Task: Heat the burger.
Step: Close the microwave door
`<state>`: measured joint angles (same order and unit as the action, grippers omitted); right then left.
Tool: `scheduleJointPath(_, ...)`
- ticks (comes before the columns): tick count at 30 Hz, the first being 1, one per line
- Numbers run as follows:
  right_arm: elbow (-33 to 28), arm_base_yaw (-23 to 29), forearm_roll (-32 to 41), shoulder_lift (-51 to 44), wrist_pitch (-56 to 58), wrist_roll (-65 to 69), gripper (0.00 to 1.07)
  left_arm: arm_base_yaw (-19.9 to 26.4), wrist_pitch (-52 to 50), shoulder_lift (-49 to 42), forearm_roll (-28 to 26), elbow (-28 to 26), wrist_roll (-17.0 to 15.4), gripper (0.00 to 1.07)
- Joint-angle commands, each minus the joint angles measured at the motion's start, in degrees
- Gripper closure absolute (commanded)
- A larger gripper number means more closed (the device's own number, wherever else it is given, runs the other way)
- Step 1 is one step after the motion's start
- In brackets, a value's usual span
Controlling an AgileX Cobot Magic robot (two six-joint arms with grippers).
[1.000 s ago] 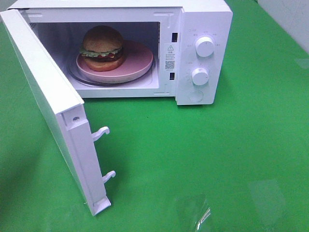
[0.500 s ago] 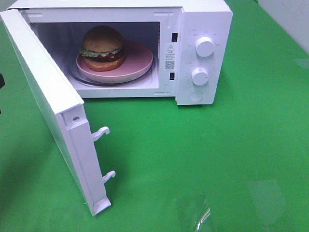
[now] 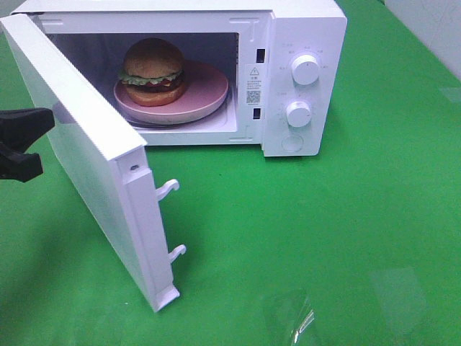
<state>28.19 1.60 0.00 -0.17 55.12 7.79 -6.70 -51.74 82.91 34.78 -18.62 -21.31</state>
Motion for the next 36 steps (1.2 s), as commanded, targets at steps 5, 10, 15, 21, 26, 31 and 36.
scheduleJointPath(5, -0.1, -0.2, 0.0, -1.5, -0.3, -0.6, 0.32, -5.0, -0.3, 2.3, -4.3, -2.2, 0.6, 1.07)
scheduleJointPath(10, -0.1, -0.2, 0.0, -1.5, -0.3, -0.6, 0.32, -8.7, 0.0, 4.3, -6.8, -4.7, 0.7, 1.07)
scheduleJointPath(15, -0.1, -0.2, 0.0, -1.5, -0.3, -0.6, 0.32, -13.5, 1.1, 7.6, -12.1, -8.1, 2.8, 1.07)
scheduleJointPath(21, -0.1, -0.2, 0.0, -1.5, -0.3, -0.6, 0.32, -18.9, 2.3, 10.7, -19.5, -12.1, 7.3, 1.07)
scheduleJointPath(26, -0.1, -0.2, 0.0, -1.5, -0.3, -0.6, 0.32, -23.1, 3.5, 13.3, -27.6, -15.7, 11.9, 1.07)
scheduleJointPath(31, -0.1, -0.2, 0.0, -1.5, -0.3, -0.6, 0.32, -26.0, 4.6, 15.5, -33.0, -18.8, 15.5, 1.07)
scheduleJointPath(36, -0.1, -0.2, 0.0, -1.5, -0.3, -0.6, 0.32, -28.6, 4.8, 18.5, -37.7, -23.4, 18.1, 1.07)
